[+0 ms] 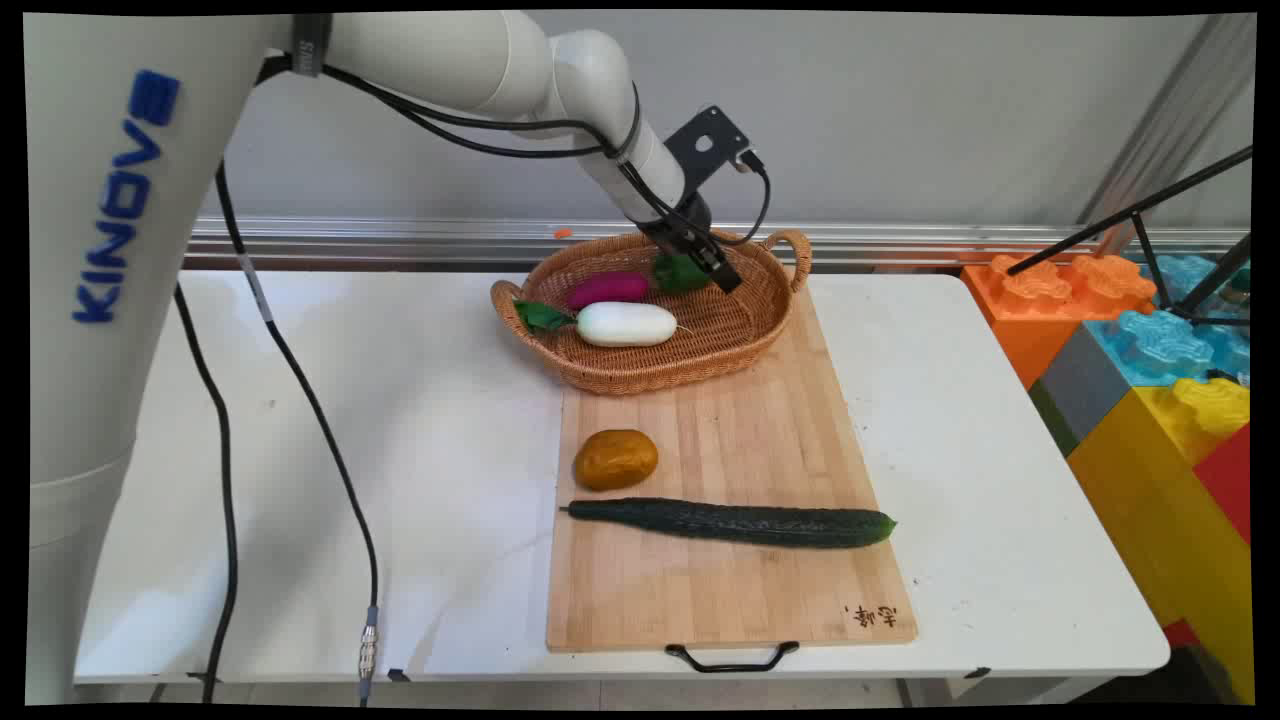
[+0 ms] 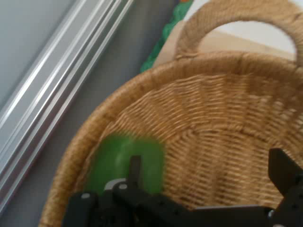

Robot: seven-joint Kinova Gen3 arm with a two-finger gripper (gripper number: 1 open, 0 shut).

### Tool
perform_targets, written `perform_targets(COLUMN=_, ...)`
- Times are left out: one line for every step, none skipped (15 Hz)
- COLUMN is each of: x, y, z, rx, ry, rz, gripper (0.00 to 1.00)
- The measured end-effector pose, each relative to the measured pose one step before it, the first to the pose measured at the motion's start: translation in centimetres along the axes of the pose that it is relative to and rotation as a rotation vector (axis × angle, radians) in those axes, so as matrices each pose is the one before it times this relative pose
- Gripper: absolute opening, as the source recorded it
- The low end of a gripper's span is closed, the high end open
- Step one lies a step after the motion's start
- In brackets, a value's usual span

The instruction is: Pick up the potato from the cutting board

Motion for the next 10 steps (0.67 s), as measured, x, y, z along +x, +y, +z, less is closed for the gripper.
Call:
perform_targets(x=0.179, y=0.509, z=-0.201, rx=-0.00851, ry=0.00589, rz=0.00604, gripper=1.0)
perform_targets(x=0.174, y=0.403, z=-0.291, rx=-0.0055, ry=0.00526, rz=0.0048, gripper=1.0)
perform_targets(x=0.23, y=0.437, z=-0.412, rx=-0.00381, ry=0.00616, rz=0.00588, gripper=1.0)
perform_targets(x=0.278, y=0.543, z=-0.681, rx=-0.0051, ry=0.00666, rz=0.01052, gripper=1.0)
perform_targets(x=0.228, y=0.639, z=-0.987, rx=-0.00768, ry=0.00412, rz=0.01225, gripper=1.0)
perform_targets(x=0.104, y=0.439, z=-0.732, rx=-0.00631, ry=-0.00014, rz=0.00758, gripper=1.0)
perform_targets(x=-0.07, y=0.665, z=-1.124, rx=-0.01126, ry=-0.00745, rz=0.00791, gripper=1.0)
perform_targets(x=-0.257, y=0.669, z=-1.211, rx=-0.01139, ry=-0.01217, rz=0.00472, gripper=1.0)
perform_targets(x=-0.402, y=0.724, z=-1.276, rx=-0.0135, ry=-0.01779, rz=0.00295, gripper=1.0)
perform_targets(x=-0.459, y=0.644, z=-1.129, rx=-0.01225, ry=-0.01897, rz=0.00125, gripper=1.0)
